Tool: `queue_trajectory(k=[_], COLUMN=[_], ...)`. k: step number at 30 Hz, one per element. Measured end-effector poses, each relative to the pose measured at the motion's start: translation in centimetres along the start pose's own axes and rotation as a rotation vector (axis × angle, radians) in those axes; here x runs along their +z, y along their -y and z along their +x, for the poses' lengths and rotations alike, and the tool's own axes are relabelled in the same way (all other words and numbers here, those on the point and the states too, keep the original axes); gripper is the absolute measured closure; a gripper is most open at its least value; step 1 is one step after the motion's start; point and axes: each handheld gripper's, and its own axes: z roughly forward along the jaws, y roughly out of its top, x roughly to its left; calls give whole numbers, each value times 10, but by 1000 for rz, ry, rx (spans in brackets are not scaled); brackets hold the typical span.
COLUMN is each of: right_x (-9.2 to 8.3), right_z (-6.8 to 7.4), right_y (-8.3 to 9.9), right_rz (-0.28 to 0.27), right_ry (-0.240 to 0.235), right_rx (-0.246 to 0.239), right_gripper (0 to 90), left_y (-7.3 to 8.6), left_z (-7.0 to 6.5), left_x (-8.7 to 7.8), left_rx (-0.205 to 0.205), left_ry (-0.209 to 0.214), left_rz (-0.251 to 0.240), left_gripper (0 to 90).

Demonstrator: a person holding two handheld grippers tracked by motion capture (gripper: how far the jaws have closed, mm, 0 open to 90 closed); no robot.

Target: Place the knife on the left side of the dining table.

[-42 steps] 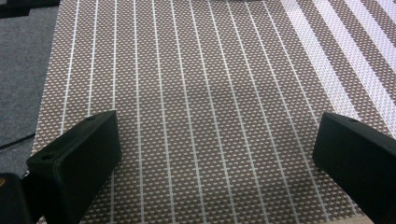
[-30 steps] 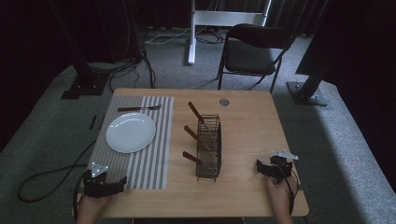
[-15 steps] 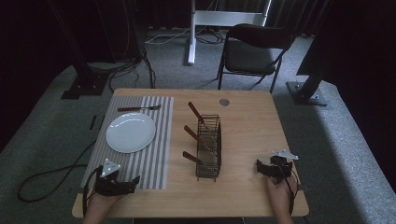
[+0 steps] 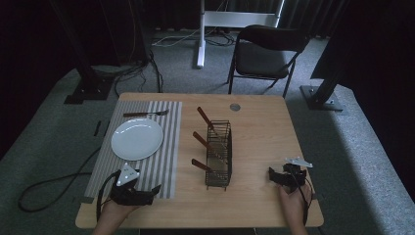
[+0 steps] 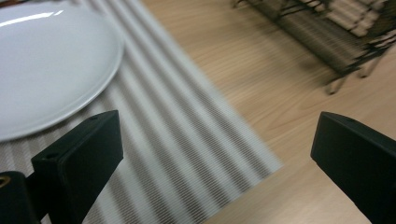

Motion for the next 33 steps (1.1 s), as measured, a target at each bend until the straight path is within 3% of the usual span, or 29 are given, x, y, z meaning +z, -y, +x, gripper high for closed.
queue_trajectory(k=[15,33], right_x=[0,0], right_z=[0,0], right_y=[0,0], right_rz=[0,0], right_ry=[0,0], right_rx=[0,-1], right_gripper=[116,116], left_y=[-33,-63], left_z=[-30,-58], left_x=[1,22], left_rx=[71,92], left_ry=[85,169], left_rz=[-61,-76], left_gripper=[37,37])
